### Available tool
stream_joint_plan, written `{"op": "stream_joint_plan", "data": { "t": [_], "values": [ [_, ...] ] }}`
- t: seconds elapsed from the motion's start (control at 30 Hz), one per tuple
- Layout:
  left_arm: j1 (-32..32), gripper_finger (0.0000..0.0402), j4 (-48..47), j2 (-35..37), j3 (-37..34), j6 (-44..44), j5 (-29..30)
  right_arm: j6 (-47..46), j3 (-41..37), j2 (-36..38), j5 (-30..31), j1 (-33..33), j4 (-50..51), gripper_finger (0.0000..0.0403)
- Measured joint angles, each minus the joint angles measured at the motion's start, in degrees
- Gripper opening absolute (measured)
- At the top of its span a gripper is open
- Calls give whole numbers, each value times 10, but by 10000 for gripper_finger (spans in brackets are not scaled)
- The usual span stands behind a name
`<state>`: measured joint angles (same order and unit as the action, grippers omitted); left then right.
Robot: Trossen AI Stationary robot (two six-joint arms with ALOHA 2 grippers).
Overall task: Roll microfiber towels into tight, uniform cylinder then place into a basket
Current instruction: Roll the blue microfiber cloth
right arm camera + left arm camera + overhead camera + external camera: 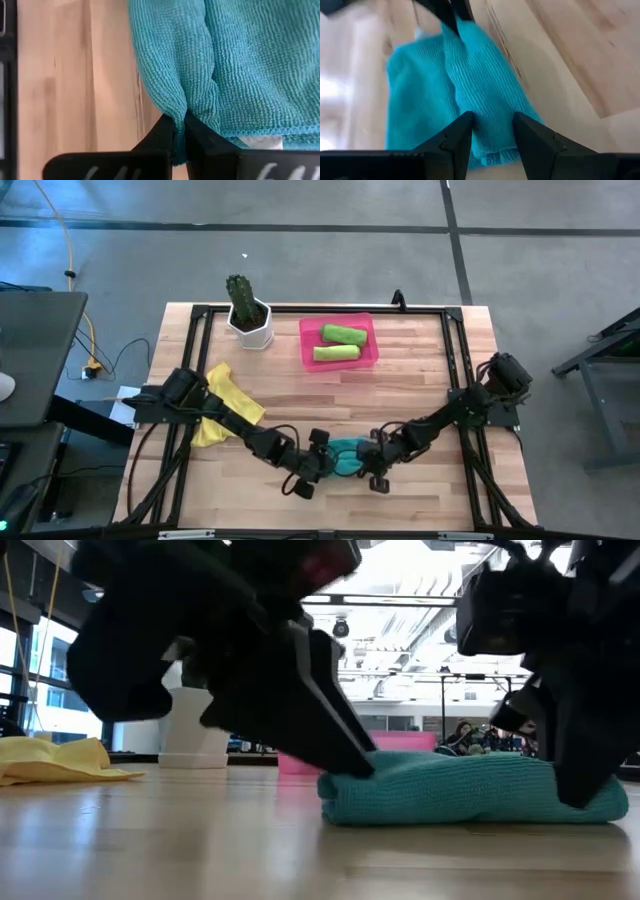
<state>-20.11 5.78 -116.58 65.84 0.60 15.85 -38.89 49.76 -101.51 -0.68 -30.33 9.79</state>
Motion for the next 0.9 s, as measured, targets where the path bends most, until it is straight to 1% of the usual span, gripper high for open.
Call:
{"op": "stream_joint_plan", "data": {
  "t": [0.1, 0.13, 0.23, 0.37, 0.5, 0.6, 0.7, 0.8, 0.87, 0.9],
  "values": [
    [3, 136, 2, -6, 0, -21, -44, -47, 0, 0, -2, 0, 0, 1],
    [3, 136, 1, -7, 0, -25, -50, -61, 0, 0, -2, 0, -1, 1],
    [2, 136, 4, -8, 0, -40, -56, -89, 0, 0, -2, 0, -6, 1],
    [6, 136, 10, -7, 0, -87, -53, -114, 0, 0, -2, 0, -8, 1],
    [3, 136, 13, 5, 0, -89, -45, -138, 0, 0, -4, 0, -12, 1],
    [-5, 136, 15, 20, 0, -68, -21, -153, 0, 0, -20, -1, -17, 1],
    [-15, 136, 13, 30, 0, -20, 36, -174, 0, 0, -40, -1, -19, 1],
    [-25, 136, 16, 35, 1, 43, 86, -196, 0, 0, -43, -2, -20, 1],
    [-29, 136, 12, 34, 0, 71, 90, -203, 0, 0, -41, -4, -20, 1],
    [-30, 136, 14, 31, 0, 77, 79, -203, 0, 0, -37, -5, -20, 1]
  ]
}}
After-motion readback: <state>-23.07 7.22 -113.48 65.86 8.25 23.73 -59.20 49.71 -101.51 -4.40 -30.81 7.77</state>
